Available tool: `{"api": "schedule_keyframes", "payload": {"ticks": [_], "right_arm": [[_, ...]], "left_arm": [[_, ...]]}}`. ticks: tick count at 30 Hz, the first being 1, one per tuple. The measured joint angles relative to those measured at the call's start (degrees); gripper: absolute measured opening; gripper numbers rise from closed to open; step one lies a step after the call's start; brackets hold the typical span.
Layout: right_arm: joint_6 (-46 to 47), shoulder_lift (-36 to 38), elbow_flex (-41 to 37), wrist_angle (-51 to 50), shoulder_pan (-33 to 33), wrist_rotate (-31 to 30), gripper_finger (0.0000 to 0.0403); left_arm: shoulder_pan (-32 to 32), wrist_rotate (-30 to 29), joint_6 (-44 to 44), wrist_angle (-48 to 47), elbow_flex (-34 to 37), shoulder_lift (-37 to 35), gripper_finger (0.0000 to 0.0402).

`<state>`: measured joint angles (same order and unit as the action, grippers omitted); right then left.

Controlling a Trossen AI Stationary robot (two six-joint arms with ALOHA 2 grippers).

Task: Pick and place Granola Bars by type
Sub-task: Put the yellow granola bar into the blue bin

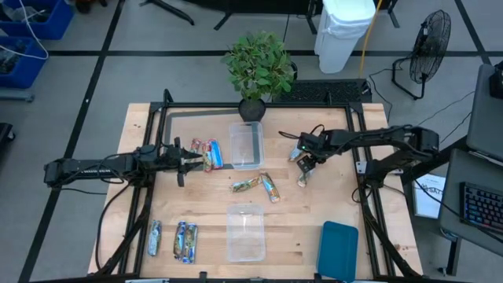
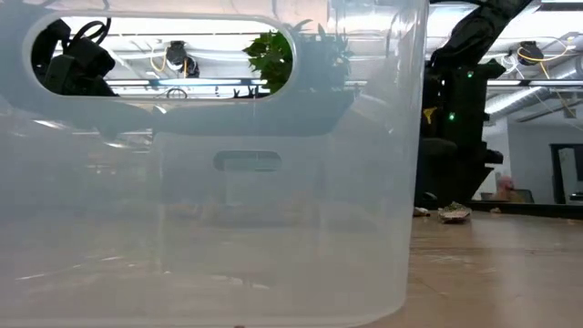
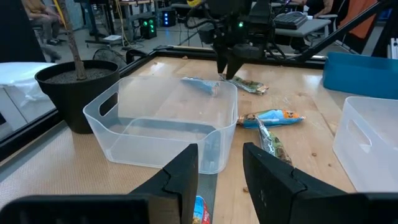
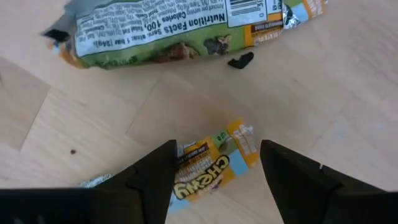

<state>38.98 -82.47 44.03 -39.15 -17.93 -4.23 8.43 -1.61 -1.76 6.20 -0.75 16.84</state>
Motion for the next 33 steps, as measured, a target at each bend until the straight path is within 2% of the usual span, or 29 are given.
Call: {"api": "schedule_keyframes", "payload": {"ticks": [10, 16, 26, 33], "right_arm": [[1.89, -1.77, 0.0, 0.58, 0.02, 2.95, 0.0193], [0.6, -1.77, 0.0, 0.56, 0.02, 4.06, 0.0139], [-5.15, -1.74, 0.0, 1.15, 0.11, 4.49, 0.0014], [-10.64, 0.6, -0.04, 3.75, 1.52, 3.73, 0.0004]], "left_arm": [[0.0, 0.0, 0.0, 0.0, 0.0, 0.02, 0.0131], [0.0, 0.0, 0.0, 0.01, 0.0, 0.02, 0.0131], [0.0, 0.0, 0.0, 0.02, 0.0, 0.01, 0.0131], [0.0, 0.0, 0.0, 0.01, 0.0, 0.02, 0.0131]]}}
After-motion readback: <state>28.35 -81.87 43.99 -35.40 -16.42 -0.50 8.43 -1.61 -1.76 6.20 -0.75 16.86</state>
